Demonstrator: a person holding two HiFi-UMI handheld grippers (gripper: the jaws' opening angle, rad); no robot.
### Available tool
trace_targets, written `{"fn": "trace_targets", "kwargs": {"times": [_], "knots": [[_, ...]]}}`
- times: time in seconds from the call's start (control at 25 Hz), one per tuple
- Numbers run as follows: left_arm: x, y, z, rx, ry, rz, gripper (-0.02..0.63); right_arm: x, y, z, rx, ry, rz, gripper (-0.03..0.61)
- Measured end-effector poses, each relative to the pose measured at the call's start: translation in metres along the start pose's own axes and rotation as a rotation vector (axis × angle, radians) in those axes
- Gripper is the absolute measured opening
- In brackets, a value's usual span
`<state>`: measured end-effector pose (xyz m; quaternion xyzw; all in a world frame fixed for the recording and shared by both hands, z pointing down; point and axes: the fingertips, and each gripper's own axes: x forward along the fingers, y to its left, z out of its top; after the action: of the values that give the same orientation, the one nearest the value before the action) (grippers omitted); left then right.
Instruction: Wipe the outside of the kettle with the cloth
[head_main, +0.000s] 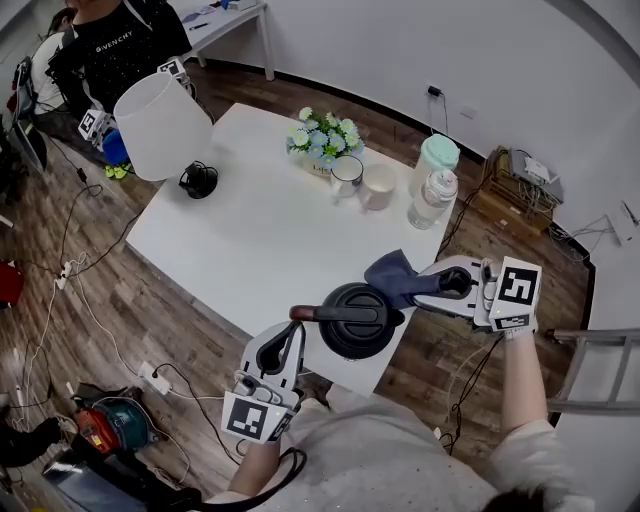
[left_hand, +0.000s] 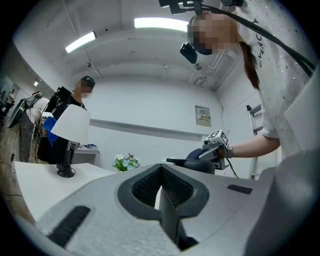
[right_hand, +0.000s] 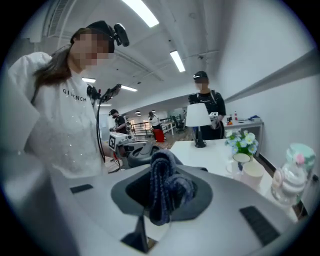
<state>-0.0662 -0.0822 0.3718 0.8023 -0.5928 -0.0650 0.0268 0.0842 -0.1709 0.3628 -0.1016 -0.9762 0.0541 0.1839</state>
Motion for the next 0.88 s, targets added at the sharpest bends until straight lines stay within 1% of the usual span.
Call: {"fn": "trace_targets", "kwargs": {"times": [0.12, 0.2, 0.28, 0.4, 0.52, 0.68, 0.76, 0.88], "knots": [[0.001, 0.001, 0.003, -0.016, -0.002, 0.015, 0.008, 0.007, 0.008, 0.019, -0.061, 0.017, 0.114, 0.063], [-0.001, 0.003, 0.004, -0.018, -0.008, 0.028, 0.008, 0.014, 0.009, 0.017, -0.061, 0.049, 0.179, 0.063], [-0.003, 0.003, 0.004, -0.018, -0.01, 0.039, 0.008, 0.023, 0.005, 0.008, -0.037, 0.083, 0.213, 0.063], [-0.01, 0.009, 0.003, 0.011, -0.014, 0.059, 0.008, 0.033, -0.006, -0.007, 0.029, 0.112, 0.225, 0.063], [-0.015, 0.013, -0.001, -0.012, -0.006, 0.086, 0.008, 0.04, -0.015, -0.024, 0.066, 0.155, 0.215, 0.063], [-0.02, 0.022, -0.011, 0.009, -0.007, 0.11, 0.008, 0.046, -0.027, -0.041, 0.137, 0.166, 0.204, 0.063], [-0.019, 0.02, -0.014, -0.01, -0.005, 0.112, 0.008, 0.05, -0.033, -0.055, 0.156, 0.219, 0.206, 0.063], [-0.018, 0.016, -0.019, -0.038, -0.005, 0.106, 0.008, 0.061, -0.035, -0.08, 0.194, 0.31, 0.236, 0.063]]}}
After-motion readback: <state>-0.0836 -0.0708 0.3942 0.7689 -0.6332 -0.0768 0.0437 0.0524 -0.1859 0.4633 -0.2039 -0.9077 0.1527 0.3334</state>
